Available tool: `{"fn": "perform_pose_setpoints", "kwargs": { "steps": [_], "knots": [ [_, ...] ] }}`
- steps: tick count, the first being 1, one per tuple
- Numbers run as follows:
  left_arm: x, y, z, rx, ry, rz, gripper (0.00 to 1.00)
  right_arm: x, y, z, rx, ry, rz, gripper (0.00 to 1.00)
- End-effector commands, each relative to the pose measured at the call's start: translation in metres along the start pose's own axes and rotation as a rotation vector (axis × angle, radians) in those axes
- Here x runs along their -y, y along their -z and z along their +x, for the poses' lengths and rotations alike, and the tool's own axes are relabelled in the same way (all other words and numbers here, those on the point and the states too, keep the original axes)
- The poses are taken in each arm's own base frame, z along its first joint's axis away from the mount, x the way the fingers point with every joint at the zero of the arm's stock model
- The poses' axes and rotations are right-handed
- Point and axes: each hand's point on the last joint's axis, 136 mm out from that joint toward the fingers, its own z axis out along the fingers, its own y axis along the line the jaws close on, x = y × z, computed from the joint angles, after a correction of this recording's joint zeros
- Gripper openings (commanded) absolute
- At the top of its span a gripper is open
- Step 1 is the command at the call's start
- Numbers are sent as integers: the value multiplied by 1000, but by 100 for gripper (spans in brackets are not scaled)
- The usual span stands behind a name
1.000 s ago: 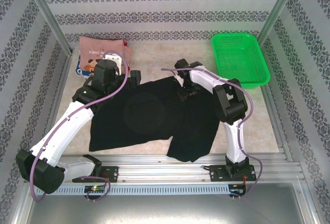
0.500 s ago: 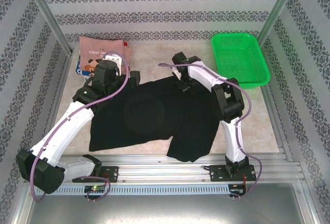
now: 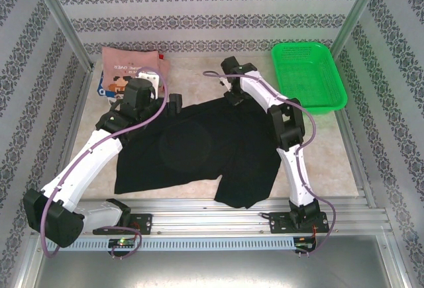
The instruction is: Fold and stack the t-shirts
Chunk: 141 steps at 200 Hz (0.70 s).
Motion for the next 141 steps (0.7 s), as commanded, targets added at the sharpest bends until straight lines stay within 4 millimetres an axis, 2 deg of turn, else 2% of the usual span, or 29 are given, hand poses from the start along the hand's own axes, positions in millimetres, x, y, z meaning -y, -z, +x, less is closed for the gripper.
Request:
{"fn": "perform_pose_setpoints", "kwargs": {
  "steps": [1, 40, 74, 88, 117, 141],
  "knots": [
    [8, -4, 8, -11, -6, 35, 100, 11, -5, 0, -25, 4, 30, 23],
    [10, -5, 15, -31, 2, 50, 100, 19, -9, -13, -1, -44, 46, 29],
    [11, -6, 17, -38, 5, 57, 100, 42, 2, -27, 49, -170, 69, 37],
    [12, -5, 17, -40, 4, 61, 100, 55, 15, -33, 79, -233, 73, 38],
    [11, -2, 14, -31, 3, 59, 100, 76, 59, -38, 163, -403, 9, 44],
    [12, -2, 14, -28, 3, 62, 100, 71, 83, -29, 178, -566, -149, 45]
  ]
}}
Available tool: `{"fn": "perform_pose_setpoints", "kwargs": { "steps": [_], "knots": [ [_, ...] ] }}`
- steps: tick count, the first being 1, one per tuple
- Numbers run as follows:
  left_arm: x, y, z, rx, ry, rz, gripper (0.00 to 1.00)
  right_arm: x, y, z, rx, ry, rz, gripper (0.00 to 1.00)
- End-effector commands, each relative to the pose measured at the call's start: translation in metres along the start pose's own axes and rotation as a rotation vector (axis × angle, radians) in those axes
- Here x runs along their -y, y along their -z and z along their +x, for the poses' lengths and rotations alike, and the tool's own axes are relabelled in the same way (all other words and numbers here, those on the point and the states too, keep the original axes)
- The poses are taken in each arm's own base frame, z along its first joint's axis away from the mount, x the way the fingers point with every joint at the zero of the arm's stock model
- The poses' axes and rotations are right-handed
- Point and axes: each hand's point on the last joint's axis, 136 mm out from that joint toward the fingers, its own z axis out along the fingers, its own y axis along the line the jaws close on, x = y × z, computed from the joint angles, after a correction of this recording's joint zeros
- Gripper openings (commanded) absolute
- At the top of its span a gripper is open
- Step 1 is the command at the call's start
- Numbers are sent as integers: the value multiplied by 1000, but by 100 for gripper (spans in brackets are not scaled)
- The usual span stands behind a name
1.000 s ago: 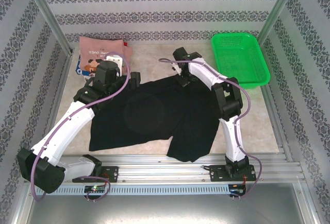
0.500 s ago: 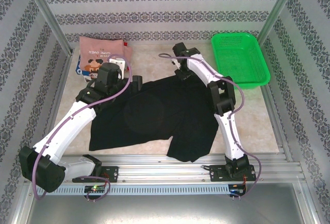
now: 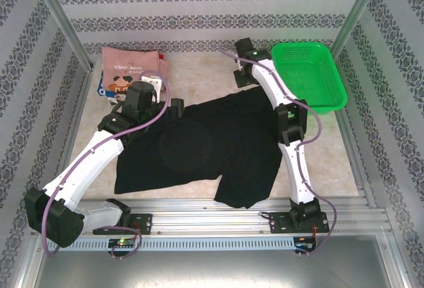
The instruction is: Fold and stack the t-shirts
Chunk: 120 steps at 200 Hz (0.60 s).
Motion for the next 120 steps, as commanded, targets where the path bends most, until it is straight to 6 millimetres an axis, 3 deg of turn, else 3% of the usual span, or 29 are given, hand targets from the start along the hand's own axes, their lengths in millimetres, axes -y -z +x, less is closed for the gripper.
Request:
{"fn": "perform_pose_setpoints", "kwargs": {
  "steps": [1, 24, 55, 120],
  "knots": [
    [7, 4, -3, 19, 4, 25, 100, -1, 48, 2, 6, -218, -142, 45],
    [8, 4, -5, 27, 6, 29, 100, -17, 51, 22, -76, -428, -345, 45],
    [9, 4, -5, 31, 7, 38, 100, -28, 28, 43, -131, -660, -497, 44],
    [13, 14, -12, 55, -8, 63, 100, -48, -16, 58, -223, -775, -522, 43]
  ]
}}
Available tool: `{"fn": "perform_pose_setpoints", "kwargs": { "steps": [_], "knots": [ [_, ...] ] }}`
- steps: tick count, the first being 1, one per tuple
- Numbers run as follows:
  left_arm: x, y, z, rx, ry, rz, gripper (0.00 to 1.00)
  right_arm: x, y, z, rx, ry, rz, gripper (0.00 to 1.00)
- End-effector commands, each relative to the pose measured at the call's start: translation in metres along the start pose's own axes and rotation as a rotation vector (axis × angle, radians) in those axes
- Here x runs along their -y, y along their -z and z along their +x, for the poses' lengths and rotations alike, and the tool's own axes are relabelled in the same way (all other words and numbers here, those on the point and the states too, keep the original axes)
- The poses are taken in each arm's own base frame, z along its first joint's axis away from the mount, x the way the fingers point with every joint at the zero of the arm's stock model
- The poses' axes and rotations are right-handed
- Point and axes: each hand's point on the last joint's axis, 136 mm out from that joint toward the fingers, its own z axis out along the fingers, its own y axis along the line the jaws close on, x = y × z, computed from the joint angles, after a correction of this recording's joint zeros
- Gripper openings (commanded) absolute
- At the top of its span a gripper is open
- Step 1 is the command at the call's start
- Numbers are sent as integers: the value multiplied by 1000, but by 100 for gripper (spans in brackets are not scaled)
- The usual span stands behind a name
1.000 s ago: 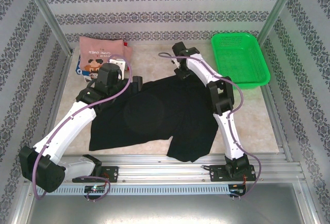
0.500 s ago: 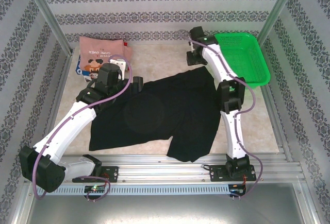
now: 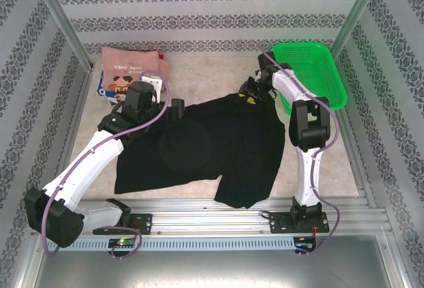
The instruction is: Fold and stack the t-shirts
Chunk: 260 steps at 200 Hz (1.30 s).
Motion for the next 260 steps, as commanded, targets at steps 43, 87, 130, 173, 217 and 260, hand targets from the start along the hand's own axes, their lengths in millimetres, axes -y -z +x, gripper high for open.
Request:
{"fn": "perform_pose_setpoints", "kwargs": {
  "steps": [43, 87, 130, 173, 217, 260],
  "knots": [
    [10, 23, -21, 83, -15, 37, 100, -3, -32, -2, -8, -91, -25, 42],
    [5, 27, -19, 85, -20, 13, 100, 3, -42, -1, -10, -99, 2, 42],
    [3, 28, -19, 88, -25, 4, 100, -4, -48, -5, -5, -97, -9, 39],
    [2, 31, -18, 89, -30, 1, 100, -10, -49, -9, 3, -92, -23, 34],
    [2, 30, -16, 84, -31, 4, 100, -12, -48, -10, 2, -83, -20, 25],
    [1, 29, -12, 77, -33, 0, 100, -12, -47, -9, 0, -77, -21, 8]
  ]
}}
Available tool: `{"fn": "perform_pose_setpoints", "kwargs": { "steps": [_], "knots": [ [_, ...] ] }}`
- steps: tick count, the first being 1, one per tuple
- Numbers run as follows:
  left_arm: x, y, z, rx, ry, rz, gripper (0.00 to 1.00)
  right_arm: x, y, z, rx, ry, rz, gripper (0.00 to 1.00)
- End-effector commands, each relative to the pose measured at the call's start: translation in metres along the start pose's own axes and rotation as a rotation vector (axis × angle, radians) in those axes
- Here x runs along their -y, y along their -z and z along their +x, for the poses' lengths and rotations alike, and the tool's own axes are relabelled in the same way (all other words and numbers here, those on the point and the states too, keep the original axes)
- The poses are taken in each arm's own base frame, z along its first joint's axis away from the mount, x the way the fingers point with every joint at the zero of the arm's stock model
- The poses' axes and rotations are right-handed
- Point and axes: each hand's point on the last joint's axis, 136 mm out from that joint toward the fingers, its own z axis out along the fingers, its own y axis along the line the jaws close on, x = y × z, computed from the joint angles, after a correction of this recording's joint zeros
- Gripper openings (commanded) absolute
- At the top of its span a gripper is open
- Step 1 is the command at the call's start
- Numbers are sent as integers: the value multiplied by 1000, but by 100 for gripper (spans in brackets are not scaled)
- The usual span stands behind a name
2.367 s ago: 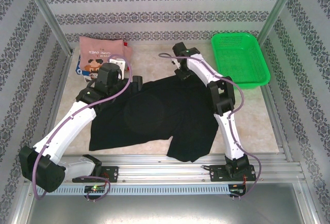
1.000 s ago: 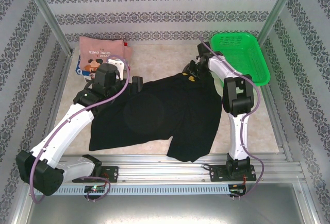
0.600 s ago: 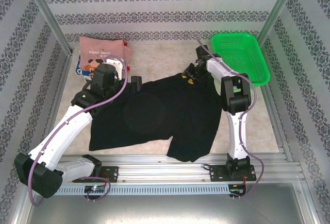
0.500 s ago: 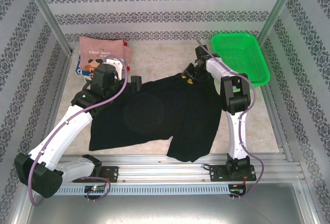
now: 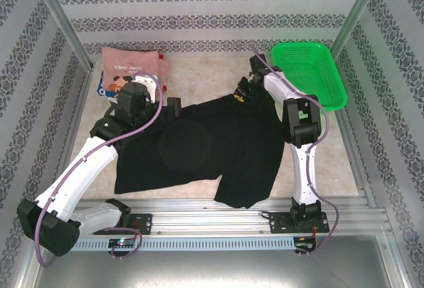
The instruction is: Fold and stack the t-shirts
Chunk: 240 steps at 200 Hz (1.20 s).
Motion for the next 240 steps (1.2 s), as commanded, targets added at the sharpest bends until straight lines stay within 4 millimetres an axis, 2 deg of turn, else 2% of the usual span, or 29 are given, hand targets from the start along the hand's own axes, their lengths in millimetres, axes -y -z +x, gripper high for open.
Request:
{"fn": "perform_pose_setpoints", "kwargs": {
  "steps": [1, 25, 44, 70, 101, 149, 213, 240],
  "knots": [
    [2, 5, 3, 2, -26, 3, 100, 1, -8, 2, -10, 4, 17, 8],
    [1, 6, 4, 4, -24, 1, 100, 0, -8, 3, -11, 5, 14, 0],
    [1, 7, 5, 3, -23, -1, 100, -3, -5, 5, -8, 11, 10, 0],
    [-1, 7, 7, 3, -19, -4, 100, -12, 9, 6, 14, 13, -7, 0],
    [-2, 6, 7, 7, -22, -11, 100, -24, 33, 14, 46, 3, -42, 0],
    [-2, 5, 3, 28, -22, -13, 100, -34, 62, 42, 73, -81, -136, 0],
    [1, -2, 7, 21, -23, 6, 100, -32, 59, 98, 17, -188, -172, 0],
    [1, -2, 11, 14, -26, 6, 100, -21, 56, 122, 1, -217, -135, 0]
  ]
}}
